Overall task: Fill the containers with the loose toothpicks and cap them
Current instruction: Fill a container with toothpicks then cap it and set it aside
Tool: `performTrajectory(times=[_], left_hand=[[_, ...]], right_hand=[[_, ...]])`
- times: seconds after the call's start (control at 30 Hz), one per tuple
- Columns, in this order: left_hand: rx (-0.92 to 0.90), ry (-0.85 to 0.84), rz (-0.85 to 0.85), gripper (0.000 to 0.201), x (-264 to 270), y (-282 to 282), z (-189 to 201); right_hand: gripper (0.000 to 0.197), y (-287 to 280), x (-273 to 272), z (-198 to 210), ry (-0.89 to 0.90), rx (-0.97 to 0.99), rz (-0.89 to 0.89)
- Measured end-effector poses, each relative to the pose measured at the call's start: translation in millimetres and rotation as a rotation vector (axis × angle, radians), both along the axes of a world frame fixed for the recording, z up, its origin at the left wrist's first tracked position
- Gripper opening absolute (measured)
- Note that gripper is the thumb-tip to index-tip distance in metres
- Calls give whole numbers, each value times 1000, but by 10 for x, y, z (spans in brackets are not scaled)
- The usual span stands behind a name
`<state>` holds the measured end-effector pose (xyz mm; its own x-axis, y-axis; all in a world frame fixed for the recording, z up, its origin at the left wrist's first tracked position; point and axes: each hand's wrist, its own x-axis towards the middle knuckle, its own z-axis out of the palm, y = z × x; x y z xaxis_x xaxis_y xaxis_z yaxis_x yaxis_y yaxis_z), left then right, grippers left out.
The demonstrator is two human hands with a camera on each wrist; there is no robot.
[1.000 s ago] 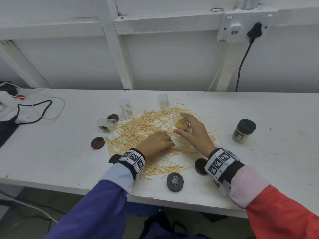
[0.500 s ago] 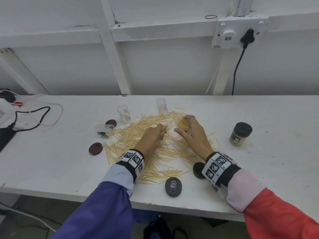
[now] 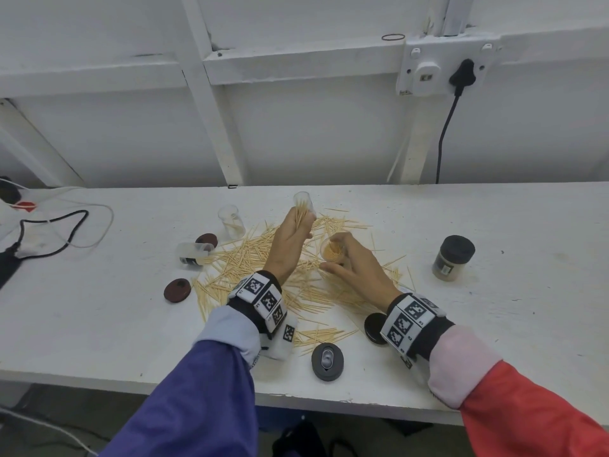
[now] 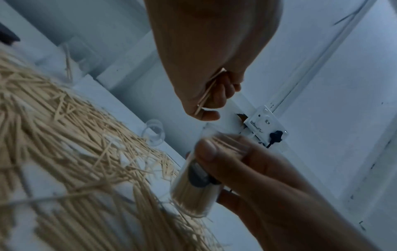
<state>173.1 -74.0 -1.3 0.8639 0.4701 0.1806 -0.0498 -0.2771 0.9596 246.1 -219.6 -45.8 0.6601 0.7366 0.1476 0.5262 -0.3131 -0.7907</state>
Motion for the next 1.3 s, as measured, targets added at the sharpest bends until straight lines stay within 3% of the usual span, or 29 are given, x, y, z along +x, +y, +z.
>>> performTrajectory(times=[0.27, 0.43, 0.57, 0.73, 1.0, 1.1, 1.3], left_hand=[[-353, -102, 15, 31, 112, -172, 14], [-312, -143, -31, 36, 117, -274, -22], [-325, -174, -14, 36, 142, -336, 0], [-306, -136, -31, 33, 174, -386, -13], [-307, -114, -33, 52, 121, -376, -61], [-294, -119, -48, 50, 121, -382, -30], [-202, -49, -85, 44, 124, -417, -129]], right_hand=[[55, -6, -25, 10, 9, -22, 58], [52, -9, -7, 18, 5, -7, 86], [68, -4, -10, 14, -5, -5, 119], [44, -1, -20, 12, -29, -6, 89], [54, -22, -3, 27, 0, -32, 52], [57, -6, -4, 8, -14, -62, 54], [41, 2, -30, 28, -4, -5, 38]])
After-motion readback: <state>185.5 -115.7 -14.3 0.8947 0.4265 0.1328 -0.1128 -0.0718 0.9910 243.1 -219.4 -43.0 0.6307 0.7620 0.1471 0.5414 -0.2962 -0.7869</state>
